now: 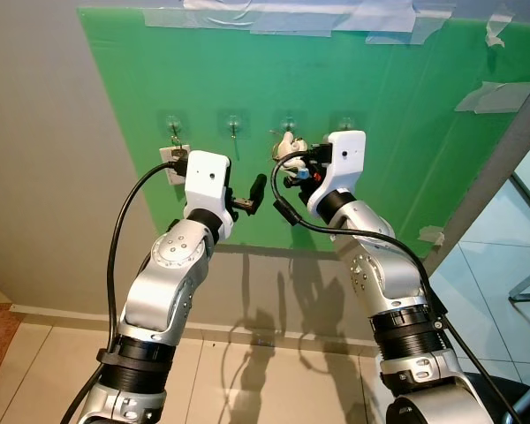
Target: Hang keys on a hook
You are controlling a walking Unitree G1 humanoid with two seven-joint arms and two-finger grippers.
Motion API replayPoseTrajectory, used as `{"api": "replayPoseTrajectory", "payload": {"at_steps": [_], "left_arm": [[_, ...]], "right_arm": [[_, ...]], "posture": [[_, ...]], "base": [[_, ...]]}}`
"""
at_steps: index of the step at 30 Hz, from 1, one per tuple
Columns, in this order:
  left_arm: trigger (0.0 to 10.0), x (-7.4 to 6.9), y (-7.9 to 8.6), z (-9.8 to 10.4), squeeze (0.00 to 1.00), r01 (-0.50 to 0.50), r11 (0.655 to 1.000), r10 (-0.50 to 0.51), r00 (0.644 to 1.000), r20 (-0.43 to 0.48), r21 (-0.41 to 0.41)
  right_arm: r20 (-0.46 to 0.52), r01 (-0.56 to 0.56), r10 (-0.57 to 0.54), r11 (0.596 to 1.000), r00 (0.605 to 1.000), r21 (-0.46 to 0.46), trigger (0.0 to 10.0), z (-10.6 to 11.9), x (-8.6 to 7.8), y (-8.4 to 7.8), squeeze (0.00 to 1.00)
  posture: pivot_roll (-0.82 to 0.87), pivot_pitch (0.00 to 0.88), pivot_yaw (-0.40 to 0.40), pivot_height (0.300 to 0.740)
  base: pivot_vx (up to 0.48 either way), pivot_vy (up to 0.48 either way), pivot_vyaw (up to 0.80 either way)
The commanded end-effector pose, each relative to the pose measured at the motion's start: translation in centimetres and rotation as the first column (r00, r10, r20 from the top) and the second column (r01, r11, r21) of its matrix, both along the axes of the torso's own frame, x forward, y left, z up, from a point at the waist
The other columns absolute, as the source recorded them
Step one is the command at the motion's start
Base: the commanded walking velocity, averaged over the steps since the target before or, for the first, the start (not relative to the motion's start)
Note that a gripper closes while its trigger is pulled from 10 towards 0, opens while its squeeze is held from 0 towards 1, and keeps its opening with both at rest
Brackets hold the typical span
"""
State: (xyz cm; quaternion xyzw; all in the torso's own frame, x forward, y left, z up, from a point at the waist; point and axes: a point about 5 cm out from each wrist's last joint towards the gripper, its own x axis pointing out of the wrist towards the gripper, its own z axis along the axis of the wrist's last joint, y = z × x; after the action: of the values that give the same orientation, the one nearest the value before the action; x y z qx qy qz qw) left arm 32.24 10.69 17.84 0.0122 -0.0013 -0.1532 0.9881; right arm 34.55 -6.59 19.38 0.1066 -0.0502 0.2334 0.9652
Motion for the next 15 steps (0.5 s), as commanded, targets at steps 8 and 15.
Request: {"api": "replayPoseTrajectory", "payload": {"at_steps": [8,15], "left_arm": [[10.0,0.2,0.2,-0.9,0.0,-0.019,1.0,0.019,1.0,-0.01,0.006],[10.0,0.4,0.1,-1.0,0.0,-0.018,1.0,0.018,1.0,-0.008,0.009]], "right_arm": [[0.05,-0.046,0.052,0.992,0.997,-0.12,0.0,1.2,0.2,-0.9,0.0],[0.062,-0.05,0.072,0.95,0.995,-0.307,0.0,0.0,0.7,-2.5,0.0]], "posture": [[-0.09,0.0,-0.017,0.74],[-0.09,0.0,-0.02,0.74]], "base": [[0.0,0.0,0.0],[0.0,0.0,0.0]]}}
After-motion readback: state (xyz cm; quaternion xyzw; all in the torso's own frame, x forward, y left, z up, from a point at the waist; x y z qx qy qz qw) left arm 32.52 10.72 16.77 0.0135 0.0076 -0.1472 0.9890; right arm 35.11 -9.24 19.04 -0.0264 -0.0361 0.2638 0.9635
